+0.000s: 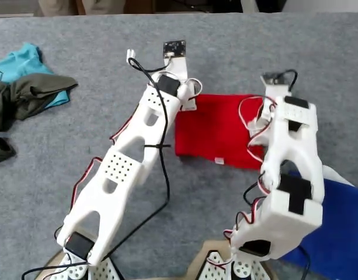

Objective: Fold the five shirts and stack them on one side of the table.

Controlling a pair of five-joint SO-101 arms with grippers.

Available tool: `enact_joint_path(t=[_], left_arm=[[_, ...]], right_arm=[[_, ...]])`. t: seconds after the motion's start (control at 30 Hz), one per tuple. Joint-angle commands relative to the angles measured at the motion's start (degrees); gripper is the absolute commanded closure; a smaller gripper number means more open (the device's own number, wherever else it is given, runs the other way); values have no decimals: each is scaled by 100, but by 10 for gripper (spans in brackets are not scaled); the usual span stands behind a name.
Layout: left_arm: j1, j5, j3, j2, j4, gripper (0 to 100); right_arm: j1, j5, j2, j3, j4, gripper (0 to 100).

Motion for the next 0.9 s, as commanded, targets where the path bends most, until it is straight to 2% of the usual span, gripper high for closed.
enact_joint_path(t=[0.0, 0.3, 0.57, 0.73, 0.87], left_arm=[[-105, 176, -607, -391, 220, 982], [-132, 176, -519, -338, 273, 982], [-114, 158, -492, -330, 211, 981], [-114, 158, -492, -321, 176, 981], [-105, 149, -343, -321, 167, 980]], right_arm=[[-259, 0, -620, -558, 246, 995], [-321, -44, -690, -716, 273, 995], [-295, -53, -681, -40, 53, 990], [154, -316, -690, 171, -246, 867], [233, -18, -462, 171, -255, 841]])
